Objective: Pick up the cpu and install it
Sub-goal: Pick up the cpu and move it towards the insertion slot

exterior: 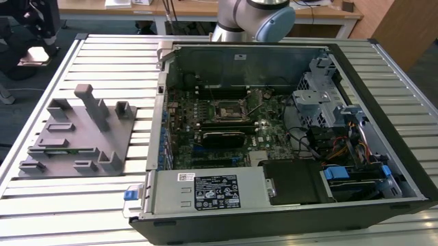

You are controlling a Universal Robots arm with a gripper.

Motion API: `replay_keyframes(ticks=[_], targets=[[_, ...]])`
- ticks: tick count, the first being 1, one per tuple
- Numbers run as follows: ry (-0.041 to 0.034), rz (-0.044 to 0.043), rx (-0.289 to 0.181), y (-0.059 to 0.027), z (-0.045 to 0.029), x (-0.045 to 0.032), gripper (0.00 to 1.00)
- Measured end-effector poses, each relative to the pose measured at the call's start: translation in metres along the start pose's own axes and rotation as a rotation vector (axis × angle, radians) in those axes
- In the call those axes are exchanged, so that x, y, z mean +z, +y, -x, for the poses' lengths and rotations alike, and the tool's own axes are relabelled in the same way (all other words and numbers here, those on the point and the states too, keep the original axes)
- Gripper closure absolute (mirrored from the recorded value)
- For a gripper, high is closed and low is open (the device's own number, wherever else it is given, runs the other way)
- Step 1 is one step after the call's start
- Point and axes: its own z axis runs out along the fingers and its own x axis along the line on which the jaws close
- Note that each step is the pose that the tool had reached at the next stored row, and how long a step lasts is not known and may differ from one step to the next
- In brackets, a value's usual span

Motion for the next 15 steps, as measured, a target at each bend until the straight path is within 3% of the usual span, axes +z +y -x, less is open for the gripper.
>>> replay_keyframes(ticks=[15], targets=[[0.0001,0.0,0.0,0.0008,0.026,0.0005,0.47]])
